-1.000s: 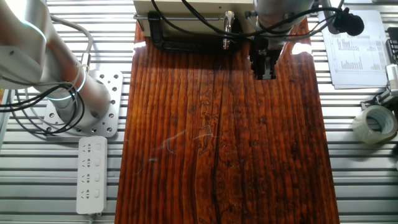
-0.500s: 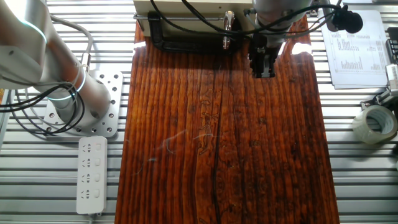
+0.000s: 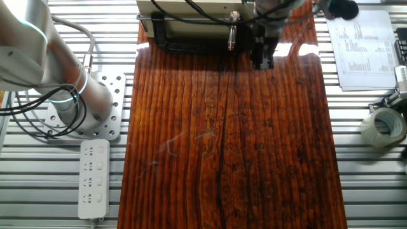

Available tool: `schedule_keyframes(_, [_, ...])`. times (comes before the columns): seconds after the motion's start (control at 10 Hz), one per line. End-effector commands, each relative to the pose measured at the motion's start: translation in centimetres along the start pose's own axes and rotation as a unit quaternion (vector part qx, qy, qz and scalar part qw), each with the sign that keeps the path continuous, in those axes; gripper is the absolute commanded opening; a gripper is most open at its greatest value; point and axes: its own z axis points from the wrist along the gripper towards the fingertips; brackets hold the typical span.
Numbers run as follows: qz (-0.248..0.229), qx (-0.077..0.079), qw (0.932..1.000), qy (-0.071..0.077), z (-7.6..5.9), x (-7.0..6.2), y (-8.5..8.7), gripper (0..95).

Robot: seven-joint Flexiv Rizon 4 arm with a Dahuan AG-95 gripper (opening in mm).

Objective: Turn on the water tap

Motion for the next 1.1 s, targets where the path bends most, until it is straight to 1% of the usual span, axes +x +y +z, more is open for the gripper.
schedule_keyframes(0.1, [0.002,0.0,1.0,0.002,0.1,0.7,0.3,0.0])
schedule_keyframes(0.3, [0.002,-0.001,1.0,0.001,0.7,1.9,0.6,0.0])
schedule_keyframes(0.5, [0.005,-0.001,1.0,0.004,0.8,2.6,0.9,0.0])
schedule_keyframes(0.6, [0.005,-0.002,1.0,0.006,0.6,2.9,1.2,0.0])
schedule_keyframes(0.8, [0.009,-0.005,0.9999,0.013,0.4,3.1,1.8,0.0])
schedule_keyframes(1.0, [0.013,-0.007,0.9998,0.014,0.4,3.1,1.9,0.0])
schedule_keyframes(1.1, [0.016,-0.007,0.9996,0.02,0.4,3.1,1.9,0.0])
